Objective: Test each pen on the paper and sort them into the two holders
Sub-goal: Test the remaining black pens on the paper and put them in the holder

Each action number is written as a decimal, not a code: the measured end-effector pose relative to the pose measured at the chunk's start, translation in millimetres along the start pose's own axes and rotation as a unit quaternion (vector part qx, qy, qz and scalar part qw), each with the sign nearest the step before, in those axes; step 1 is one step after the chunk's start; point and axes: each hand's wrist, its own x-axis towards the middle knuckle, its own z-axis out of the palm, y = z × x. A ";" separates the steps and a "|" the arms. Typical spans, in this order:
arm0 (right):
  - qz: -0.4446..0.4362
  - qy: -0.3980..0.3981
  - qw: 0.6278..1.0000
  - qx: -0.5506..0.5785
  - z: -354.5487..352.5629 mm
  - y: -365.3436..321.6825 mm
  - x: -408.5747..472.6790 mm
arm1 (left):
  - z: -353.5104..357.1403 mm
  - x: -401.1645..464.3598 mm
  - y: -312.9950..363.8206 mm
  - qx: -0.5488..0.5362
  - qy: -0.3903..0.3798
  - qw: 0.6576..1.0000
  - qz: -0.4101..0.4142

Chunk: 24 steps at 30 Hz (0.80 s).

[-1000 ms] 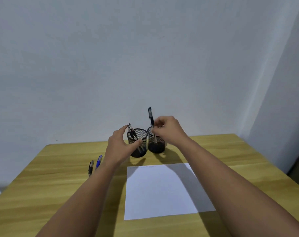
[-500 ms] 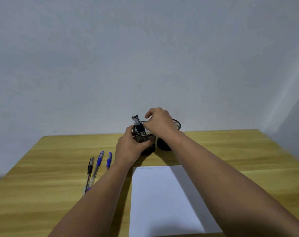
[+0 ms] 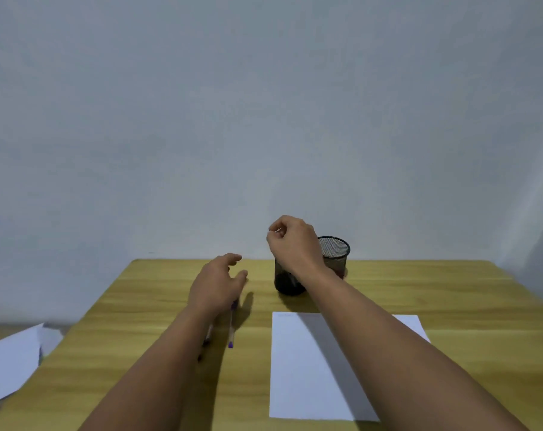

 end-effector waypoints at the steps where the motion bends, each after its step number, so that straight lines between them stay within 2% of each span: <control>1: 0.000 -0.018 1.000 -0.005 7.9 -4.7 -5.2 | -10.4 -2.1 -9.6 0.024 0.012 1.000 -0.007; 6: -0.011 -0.193 0.979 -0.073 57.8 -18.9 -31.7 | -47.4 -16.1 -59.5 0.112 0.031 0.993 -0.029; 9: 0.009 -0.259 0.960 -0.105 92.4 -21.1 -47.0 | -50.7 -24.9 -82.4 0.106 0.008 0.994 -0.021; 16: 0.024 -0.280 0.944 -0.174 127.2 -27.4 -62.1 | -32.6 -25.5 -106.5 0.091 -0.036 0.994 0.046; 24: 0.043 -0.275 0.946 -0.167 134.9 -34.5 -65.0 | -31.5 -18.9 -123.0 0.108 -0.037 0.990 0.078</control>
